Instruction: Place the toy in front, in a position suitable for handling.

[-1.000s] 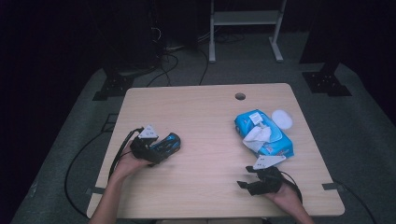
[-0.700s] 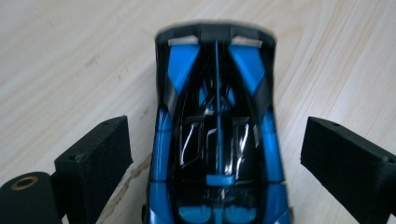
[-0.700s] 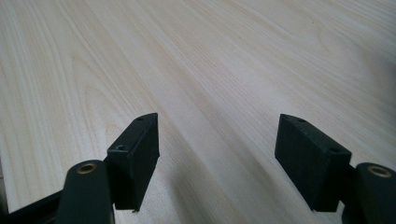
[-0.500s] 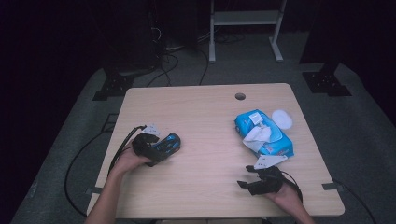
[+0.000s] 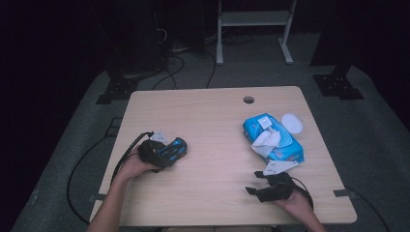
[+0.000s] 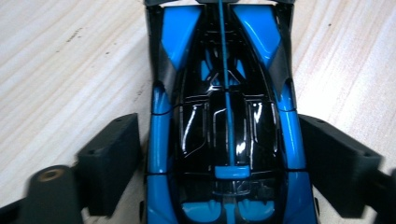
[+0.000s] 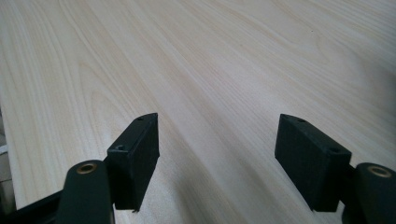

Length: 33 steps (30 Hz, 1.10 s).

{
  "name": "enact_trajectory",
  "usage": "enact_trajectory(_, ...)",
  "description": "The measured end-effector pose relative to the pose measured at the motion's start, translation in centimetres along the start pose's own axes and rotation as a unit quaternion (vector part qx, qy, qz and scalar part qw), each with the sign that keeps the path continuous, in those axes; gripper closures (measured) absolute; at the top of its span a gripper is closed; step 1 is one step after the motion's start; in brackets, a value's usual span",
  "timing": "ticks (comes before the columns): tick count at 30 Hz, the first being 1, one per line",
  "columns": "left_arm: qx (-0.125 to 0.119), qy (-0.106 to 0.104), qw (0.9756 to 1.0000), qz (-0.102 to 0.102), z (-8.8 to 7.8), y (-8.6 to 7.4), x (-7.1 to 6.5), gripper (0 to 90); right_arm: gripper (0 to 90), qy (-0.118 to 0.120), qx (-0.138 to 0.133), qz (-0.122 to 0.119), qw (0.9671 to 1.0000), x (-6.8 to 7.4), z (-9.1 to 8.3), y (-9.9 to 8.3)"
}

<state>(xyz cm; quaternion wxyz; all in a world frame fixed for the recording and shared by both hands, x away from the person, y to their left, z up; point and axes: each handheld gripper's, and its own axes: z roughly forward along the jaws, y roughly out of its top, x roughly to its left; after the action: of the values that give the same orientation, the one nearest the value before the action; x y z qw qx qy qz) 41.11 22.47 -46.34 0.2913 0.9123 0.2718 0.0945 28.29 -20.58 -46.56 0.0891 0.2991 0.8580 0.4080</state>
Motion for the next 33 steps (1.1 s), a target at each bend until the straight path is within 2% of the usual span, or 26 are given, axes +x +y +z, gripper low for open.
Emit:
enact_trajectory(2, -0.001, -0.004, 1.0, 0.008, -0.1, 0.1, -0.2, 25.4, 29.7, 0.0, 0.001, 0.001, 1.0, 0.0, 0.0, 0.0)
enact_trajectory(7, 0.0, -0.003, 1.0, 0.006, -0.1, 0.1, -0.2, 25.7, 29.7, 0.0, 0.002, 0.002, 1.0, 0.0, 0.1, 0.0)
enact_trajectory(14, 0.007, 0.008, 0.9997, 0.023, -0.3, 0.1, -0.4, 25.9, 29.7, -0.001, -0.002, 0.001, 1.0, 0.0, 0.1, 0.0)
enact_trajectory(22, 0.007, 0.007, 0.9996, 0.026, -0.5, 0.0, -0.4, 25.9, 29.6, 0.001, 0.001, 0.002, 1.0, 0.0, 0.1, 0.0)
enact_trajectory(27, -0.024, 0.003, 0.9995, 0.021, -1.5, 0.2, -0.3, 27.5, 29.7, 0.001, 0.001, 0.002, 1.0, 0.0, 0.1, 0.0)
enact_trajectory(33, -0.008, 0.005, 0.9996, 0.027, -1.6, -0.3, -0.3, 27.6, 29.7, 0.001, 0.0, 0.0, 1.0, 0.0, 0.2, 0.1)
